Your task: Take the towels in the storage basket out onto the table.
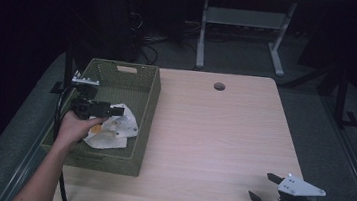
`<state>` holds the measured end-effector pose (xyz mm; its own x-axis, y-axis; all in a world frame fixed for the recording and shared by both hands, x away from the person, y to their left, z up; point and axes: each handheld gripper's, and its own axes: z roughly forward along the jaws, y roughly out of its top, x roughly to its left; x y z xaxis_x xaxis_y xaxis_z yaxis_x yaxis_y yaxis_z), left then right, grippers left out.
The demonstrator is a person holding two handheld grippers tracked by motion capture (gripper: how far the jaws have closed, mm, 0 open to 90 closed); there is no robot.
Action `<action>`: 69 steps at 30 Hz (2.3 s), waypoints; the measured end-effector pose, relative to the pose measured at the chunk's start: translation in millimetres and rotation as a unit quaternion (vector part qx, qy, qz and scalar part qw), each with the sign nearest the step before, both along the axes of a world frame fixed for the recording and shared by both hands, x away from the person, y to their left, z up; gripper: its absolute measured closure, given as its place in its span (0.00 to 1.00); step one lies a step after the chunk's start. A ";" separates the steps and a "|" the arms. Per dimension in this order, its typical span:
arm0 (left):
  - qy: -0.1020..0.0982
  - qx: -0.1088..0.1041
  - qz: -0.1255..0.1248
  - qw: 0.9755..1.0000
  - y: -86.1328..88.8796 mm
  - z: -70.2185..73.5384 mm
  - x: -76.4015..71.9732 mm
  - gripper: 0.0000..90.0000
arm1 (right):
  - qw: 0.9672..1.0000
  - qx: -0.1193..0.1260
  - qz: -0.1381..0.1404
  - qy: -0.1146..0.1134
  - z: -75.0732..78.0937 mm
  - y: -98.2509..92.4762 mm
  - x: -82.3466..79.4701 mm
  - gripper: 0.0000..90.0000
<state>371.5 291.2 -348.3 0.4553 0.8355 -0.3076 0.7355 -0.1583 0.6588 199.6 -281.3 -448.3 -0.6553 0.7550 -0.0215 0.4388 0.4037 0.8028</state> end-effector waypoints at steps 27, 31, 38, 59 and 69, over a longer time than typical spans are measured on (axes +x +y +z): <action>0.108 0.119 0.147 0.976 18.9 -34.3 17.9 0.31 | 1.000 0.007 0.009 -0.006 2.5 0.1 -1.9 0.15; 0.129 0.131 0.146 0.972 14.9 -42.2 23.0 0.31 | 1.000 0.009 0.008 -0.007 2.4 -0.1 -2.2 0.15; 0.169 0.154 0.147 0.962 10.7 -57.2 29.7 0.28 | 1.000 0.010 0.015 -0.012 3.1 -0.1 -3.0 0.15; 0.216 0.204 0.139 0.945 -6.5 -77.8 43.4 0.38 | 1.000 0.010 0.022 -0.010 3.3 2.2 -3.5 0.15; 0.200 0.215 0.120 0.948 -4.7 -75.4 42.5 0.77 | 1.000 0.012 0.022 -0.013 3.3 1.0 -3.2 0.15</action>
